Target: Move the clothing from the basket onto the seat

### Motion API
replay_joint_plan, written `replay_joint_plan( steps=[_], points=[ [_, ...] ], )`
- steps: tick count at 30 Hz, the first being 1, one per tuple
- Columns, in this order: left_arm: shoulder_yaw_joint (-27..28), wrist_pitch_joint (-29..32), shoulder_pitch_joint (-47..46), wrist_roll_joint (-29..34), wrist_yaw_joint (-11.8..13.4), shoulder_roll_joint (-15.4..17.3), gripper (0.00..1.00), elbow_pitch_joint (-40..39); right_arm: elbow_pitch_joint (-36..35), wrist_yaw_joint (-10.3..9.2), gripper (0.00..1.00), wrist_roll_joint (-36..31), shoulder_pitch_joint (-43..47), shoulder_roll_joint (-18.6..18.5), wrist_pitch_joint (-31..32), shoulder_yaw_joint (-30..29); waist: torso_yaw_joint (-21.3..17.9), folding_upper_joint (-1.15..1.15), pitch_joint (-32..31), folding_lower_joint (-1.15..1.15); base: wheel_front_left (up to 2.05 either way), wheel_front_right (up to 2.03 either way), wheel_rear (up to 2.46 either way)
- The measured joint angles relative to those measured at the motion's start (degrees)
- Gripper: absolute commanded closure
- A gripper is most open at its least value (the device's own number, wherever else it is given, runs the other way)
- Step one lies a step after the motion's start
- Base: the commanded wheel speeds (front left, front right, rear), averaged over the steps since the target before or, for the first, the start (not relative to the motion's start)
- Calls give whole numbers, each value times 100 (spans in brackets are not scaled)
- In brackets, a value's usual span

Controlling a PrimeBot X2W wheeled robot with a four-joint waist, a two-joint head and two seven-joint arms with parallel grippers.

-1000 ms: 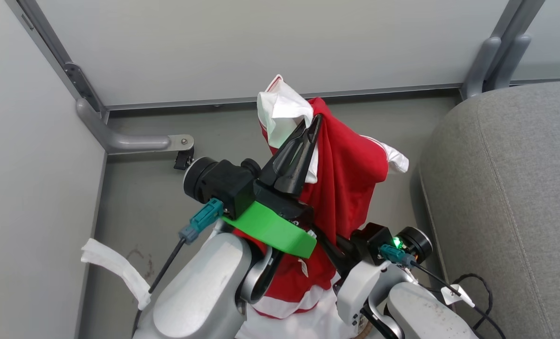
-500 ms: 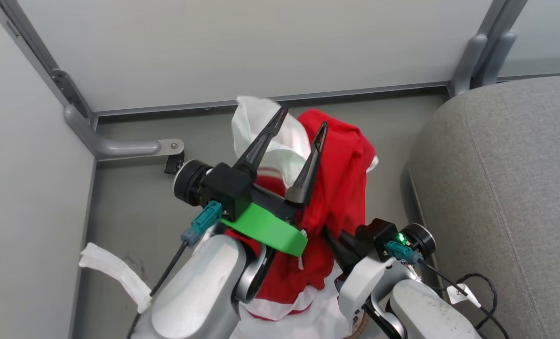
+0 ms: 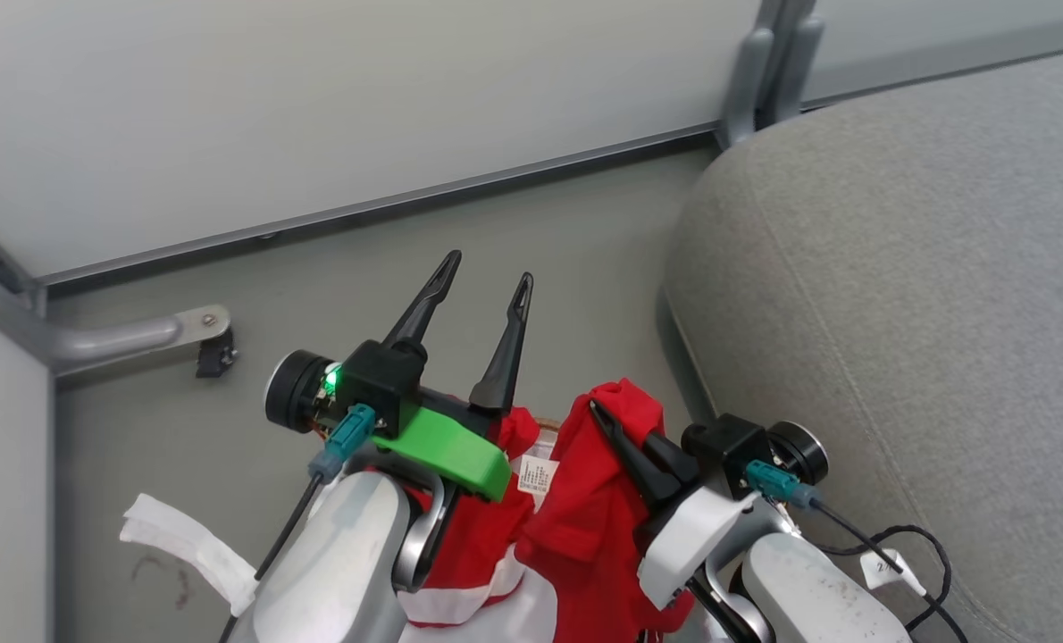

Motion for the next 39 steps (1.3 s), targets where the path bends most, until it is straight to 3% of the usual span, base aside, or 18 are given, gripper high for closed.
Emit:
replay_joint_plan(
  steps=[18,26,39],
  points=[
    [689,1,399,563,-276,-4,0,204,-717,0,100,105,320,-2,0,-454,-1936,0,122,0,0,0,0],
    [644,1,390,708,-314,-9,0,332,-1190,0,100,-442,-285,-46,0,-995,-2271,0,342,0,0,0,0],
    [375,1,-34,902,-322,202,0,111,-1349,1,100,-1091,-3386,-1621,-3,-1907,-2191,0,1240,0,0,0,0]
  ],
)
